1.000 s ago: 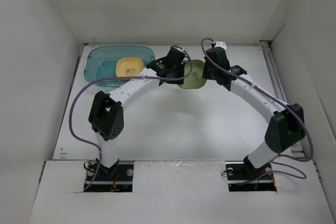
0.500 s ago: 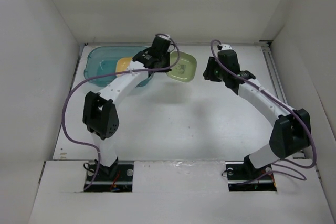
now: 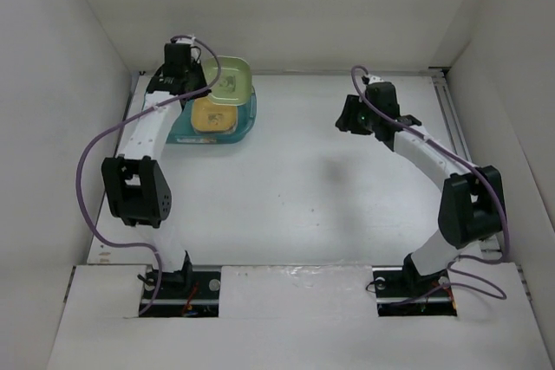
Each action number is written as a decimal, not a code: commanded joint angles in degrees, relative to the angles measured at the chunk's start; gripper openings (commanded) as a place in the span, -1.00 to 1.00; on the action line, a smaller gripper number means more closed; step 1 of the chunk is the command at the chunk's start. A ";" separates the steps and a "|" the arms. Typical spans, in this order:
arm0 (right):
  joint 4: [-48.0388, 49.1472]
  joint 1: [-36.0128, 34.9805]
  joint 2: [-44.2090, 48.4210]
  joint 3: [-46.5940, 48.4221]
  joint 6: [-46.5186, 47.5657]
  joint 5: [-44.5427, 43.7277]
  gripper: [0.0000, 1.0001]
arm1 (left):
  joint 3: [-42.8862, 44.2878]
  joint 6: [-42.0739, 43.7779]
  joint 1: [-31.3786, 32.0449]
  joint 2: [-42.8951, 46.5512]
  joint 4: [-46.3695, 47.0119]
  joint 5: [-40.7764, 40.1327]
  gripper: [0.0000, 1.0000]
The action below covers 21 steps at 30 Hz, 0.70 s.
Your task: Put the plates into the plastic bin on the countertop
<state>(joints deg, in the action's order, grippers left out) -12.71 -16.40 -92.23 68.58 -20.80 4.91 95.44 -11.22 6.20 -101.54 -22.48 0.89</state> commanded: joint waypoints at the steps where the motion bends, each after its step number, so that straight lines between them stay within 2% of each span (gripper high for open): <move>1: 3.66 0.41 -0.93 0.15 1.20 2.56 0.04 | -2.53 0.95 -5.48 -0.42 3.67 6.22 -1.00; 3: 4.27 0.41 -0.94 0.15 1.20 3.70 0.04 | -3.07 0.24 -7.42 -0.94 4.20 6.76 -1.00; 7: 4.27 0.41 -1.47 0.68 1.20 4.23 0.04 | -3.59 -0.28 -7.43 -0.94 3.68 6.76 -1.00; 8: 4.27 0.41 -1.47 0.68 1.72 4.23 0.08 | -3.59 -0.29 -7.43 -1.47 3.67 6.76 -0.82; 10: 4.27 -0.12 -1.47 0.68 1.72 4.76 0.15 | -3.07 -1.33 -7.43 -1.47 2.97 6.24 0.21; 11: 4.27 -0.12 -0.68 0.68 1.72 4.76 0.19 | -3.07 -1.87 -7.43 -0.69 2.36 6.23 0.81; 12: 4.27 -0.12 0.28 0.68 2.25 4.76 0.38 | -3.07 -1.87 -7.43 0.02 2.35 6.23 0.99; 13: 4.27 -0.12 0.90 0.68 2.25 4.76 0.54 | -3.85 -1.87 -7.43 1.85 2.35 6.23 0.99; 14: 4.27 -0.64 1.60 0.16 2.25 4.76 0.82 | -3.86 -2.39 -7.43 2.91 2.87 6.23 0.99; 15: 4.27 -1.26 3.52 0.15 2.77 4.76 1.00 | -4.38 -2.40 -7.43 4.23 2.88 6.23 0.99; 18: -0.10 -3.71 7.57 1.63 4.53 -2.33 1.00 | -3.86 -3.80 -3.31 9.85 0.44 -3.22 0.99; 19: -4.39 -4.85 10.89 2.34 5.67 -5.58 1.00 | -3.16 -4.76 -1.73 11.35 -0.54 -6.83 0.99; 20: -6.69 -7.22 14.49 4.00 6.29 -11.96 1.00 | -2.63 -5.73 0.90 14.14 -2.11 -12.17 0.99; 21: -8.80 -8.54 14.53 4.72 6.29 -14.98 1.00 | -2.63 -5.74 1.71 15.74 -2.65 -13.35 0.99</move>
<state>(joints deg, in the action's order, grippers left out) -16.71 -20.49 -85.45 68.69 -17.23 1.43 90.74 -14.81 3.11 -95.92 -23.46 -2.79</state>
